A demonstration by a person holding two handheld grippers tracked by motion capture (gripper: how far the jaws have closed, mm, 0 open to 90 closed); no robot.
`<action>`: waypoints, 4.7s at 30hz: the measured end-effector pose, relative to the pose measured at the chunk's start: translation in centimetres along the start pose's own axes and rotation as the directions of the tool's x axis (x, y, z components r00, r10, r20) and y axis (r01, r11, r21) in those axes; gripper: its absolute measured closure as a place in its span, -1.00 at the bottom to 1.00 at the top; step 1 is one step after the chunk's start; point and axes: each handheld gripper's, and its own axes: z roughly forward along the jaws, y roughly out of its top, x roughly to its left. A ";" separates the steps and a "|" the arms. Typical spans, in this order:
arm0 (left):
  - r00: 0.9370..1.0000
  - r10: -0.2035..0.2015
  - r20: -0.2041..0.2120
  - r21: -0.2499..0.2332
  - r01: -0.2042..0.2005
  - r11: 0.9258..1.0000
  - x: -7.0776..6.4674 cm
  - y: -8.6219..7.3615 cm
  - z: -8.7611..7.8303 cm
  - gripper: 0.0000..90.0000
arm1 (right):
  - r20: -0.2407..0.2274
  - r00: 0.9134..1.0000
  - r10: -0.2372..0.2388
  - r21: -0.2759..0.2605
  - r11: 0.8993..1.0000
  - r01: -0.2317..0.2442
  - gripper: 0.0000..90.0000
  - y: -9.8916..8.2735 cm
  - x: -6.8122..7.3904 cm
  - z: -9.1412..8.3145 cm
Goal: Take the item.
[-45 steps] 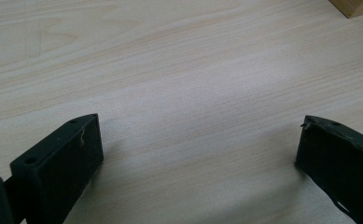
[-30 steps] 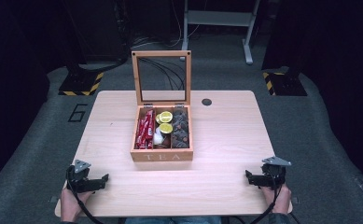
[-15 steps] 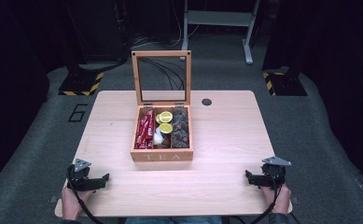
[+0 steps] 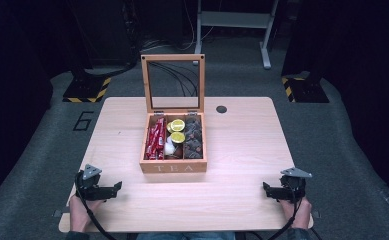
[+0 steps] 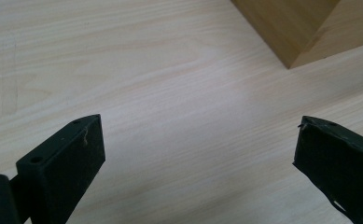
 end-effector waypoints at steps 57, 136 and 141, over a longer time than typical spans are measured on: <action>0.952 0.233 0.199 -0.107 -0.215 0.971 -7.1 12.4 3.5 -0.93 | 0.007 1.000 0.005 0.003 1.000 -0.005 -1.00 0.0 0.0 0.0; 0.904 0.296 0.308 -0.008 -0.309 0.951 -11.3 18.1 12.9 -0.18 | 0.012 1.000 -0.003 0.005 1.000 0.003 -1.00 0.0 0.1 0.0; 0.903 0.297 0.311 -0.022 -0.306 0.952 -11.3 18.1 12.4 -0.18 | 0.012 1.000 -0.004 0.005 1.000 0.004 -1.00 0.0 0.1 -0.1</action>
